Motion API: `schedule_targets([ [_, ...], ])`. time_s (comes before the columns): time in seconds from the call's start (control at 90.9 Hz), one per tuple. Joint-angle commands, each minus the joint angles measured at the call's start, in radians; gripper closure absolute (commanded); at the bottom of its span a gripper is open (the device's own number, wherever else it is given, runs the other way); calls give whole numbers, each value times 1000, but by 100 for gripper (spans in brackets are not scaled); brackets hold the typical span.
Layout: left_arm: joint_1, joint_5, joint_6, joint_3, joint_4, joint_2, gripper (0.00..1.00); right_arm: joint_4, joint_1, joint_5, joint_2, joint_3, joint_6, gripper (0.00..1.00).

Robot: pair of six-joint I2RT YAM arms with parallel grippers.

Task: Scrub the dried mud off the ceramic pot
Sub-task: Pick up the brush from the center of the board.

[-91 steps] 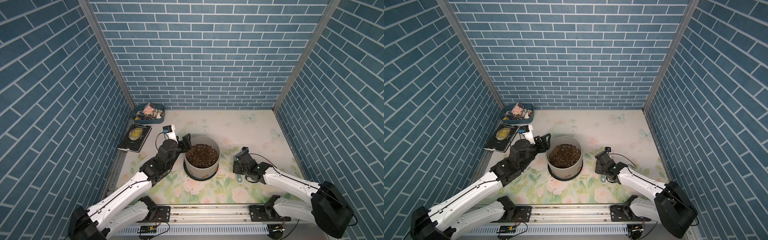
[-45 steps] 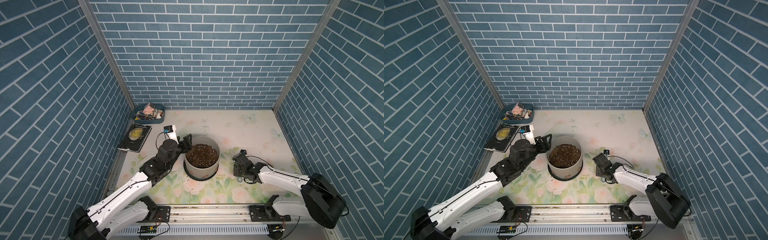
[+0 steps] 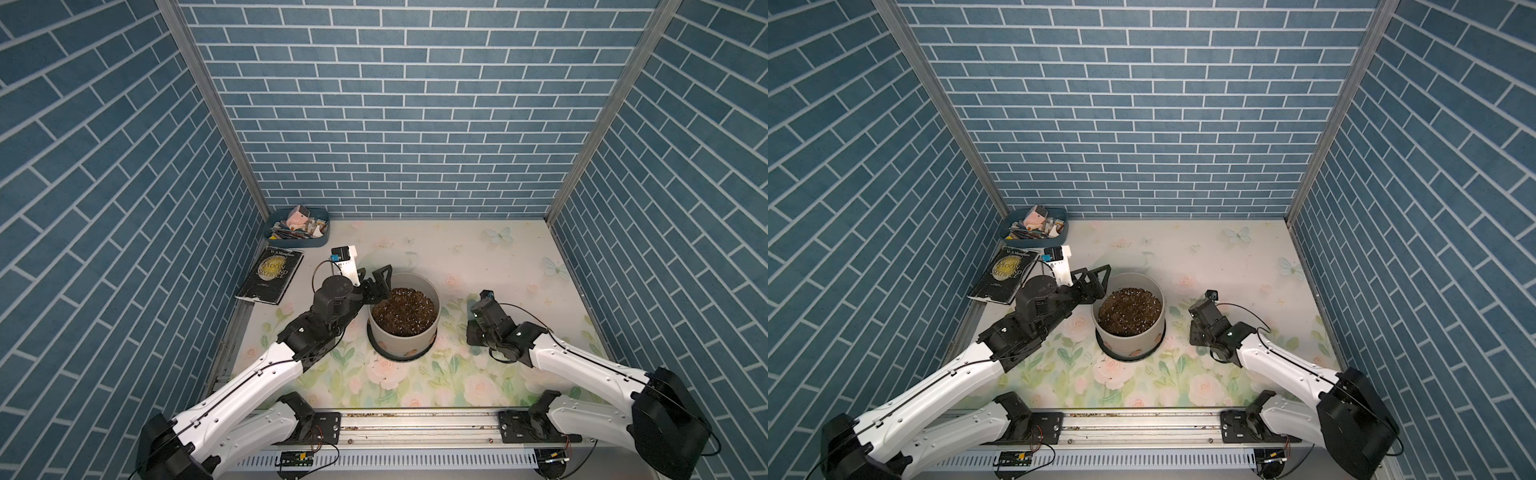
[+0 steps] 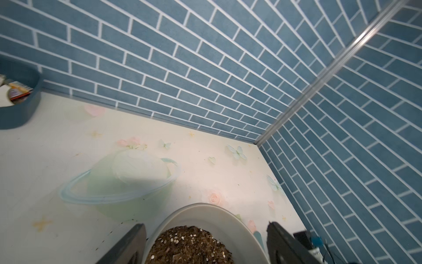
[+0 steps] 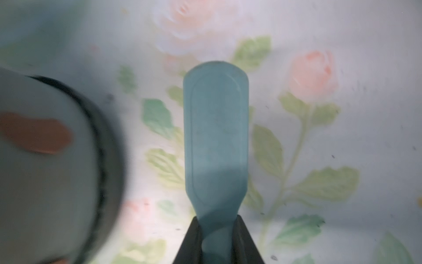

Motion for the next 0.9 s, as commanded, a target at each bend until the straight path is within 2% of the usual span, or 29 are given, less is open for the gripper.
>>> schedule_targets([
  [0.0, -2, 216, 28, 13, 133, -7, 5, 128, -12, -224, -70, 151, -124, 100],
  [0.044, -2, 273, 23, 10, 172, -7, 1, 158, -18, -307, -73, 204, -141, 100],
  [0.176, -1, 406, -12, -37, 335, -14, 0, 249, -48, -553, -39, 332, -147, 100],
  [0.297, 25, 430, -52, -68, 449, -24, 0, 319, -49, -685, -19, 381, -118, 100],
  [0.44, 75, 573, -144, -107, 674, 0, 0, 445, -47, -841, -9, 375, -42, 100],
  [0.539, 85, 643, -189, -110, 785, 37, 0, 502, -46, -891, -8, 365, -9, 100],
  [0.649, 96, 633, -208, -122, 841, 60, 0, 539, -45, -934, -2, 361, 18, 100],
  [0.891, 99, 733, -296, -96, 1010, 153, 0, 571, -24, -959, 30, 339, 41, 100],
])
